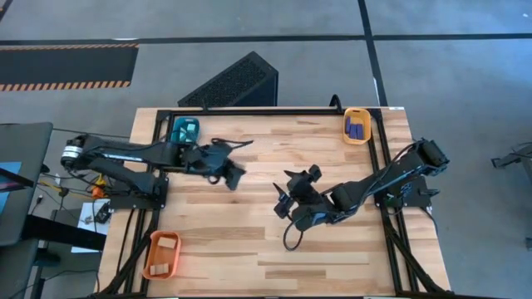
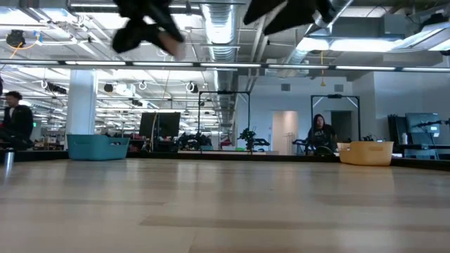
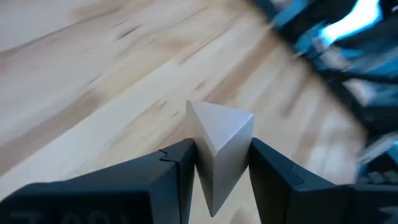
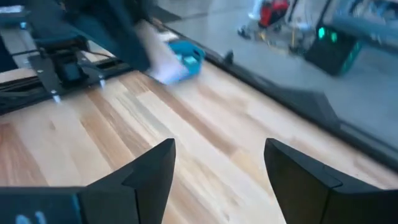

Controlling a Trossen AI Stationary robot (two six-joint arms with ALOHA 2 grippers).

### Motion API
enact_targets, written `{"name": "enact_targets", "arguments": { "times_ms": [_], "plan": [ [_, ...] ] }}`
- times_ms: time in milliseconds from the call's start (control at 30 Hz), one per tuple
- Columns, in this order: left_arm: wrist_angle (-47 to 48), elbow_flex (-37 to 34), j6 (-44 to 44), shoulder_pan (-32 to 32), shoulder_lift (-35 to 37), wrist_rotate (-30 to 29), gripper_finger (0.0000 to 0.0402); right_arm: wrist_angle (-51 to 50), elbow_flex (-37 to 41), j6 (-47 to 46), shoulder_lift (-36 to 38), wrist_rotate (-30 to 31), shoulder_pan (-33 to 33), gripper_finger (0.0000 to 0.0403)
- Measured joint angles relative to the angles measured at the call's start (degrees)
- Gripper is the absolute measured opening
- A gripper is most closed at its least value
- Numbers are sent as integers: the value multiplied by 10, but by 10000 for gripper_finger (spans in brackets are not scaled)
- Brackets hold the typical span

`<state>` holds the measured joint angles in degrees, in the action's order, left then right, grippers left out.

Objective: Sort & place blocks by color
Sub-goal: Put the brown block into the orange bin

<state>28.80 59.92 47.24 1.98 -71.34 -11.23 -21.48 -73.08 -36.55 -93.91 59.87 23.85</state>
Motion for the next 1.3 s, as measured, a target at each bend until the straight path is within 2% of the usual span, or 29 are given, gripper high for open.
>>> {"name": "enact_targets", "arguments": {
  "times_ms": [167,300,433,600,700,900,1033,1133,1300],
  "plan": [
    [139,-24,86,60,64,-66,100,-86,3,-97,-12,-26,-17,267],
    [171,-78,212,147,115,-107,100,-80,18,-97,-8,-63,-38,267],
    [170,-132,340,255,148,-136,100,-75,32,-66,0,-128,-58,268],
    [174,-169,349,381,150,-60,100,-47,32,-7,-1,-272,-83,263],
    [179,-179,352,452,150,-7,100,-21,32,-6,0,-312,-90,261],
    [183,-179,420,576,139,3,100,20,32,-8,0,-316,-95,260],
    [170,-194,425,647,89,28,100,17,32,-71,0,-316,-94,260],
    [125,-225,433,673,56,78,102,34,32,-82,-1,-316,-84,260],
    [70,-268,434,676,46,134,111,119,32,-56,-1,-335,-79,260]
  ]
}}
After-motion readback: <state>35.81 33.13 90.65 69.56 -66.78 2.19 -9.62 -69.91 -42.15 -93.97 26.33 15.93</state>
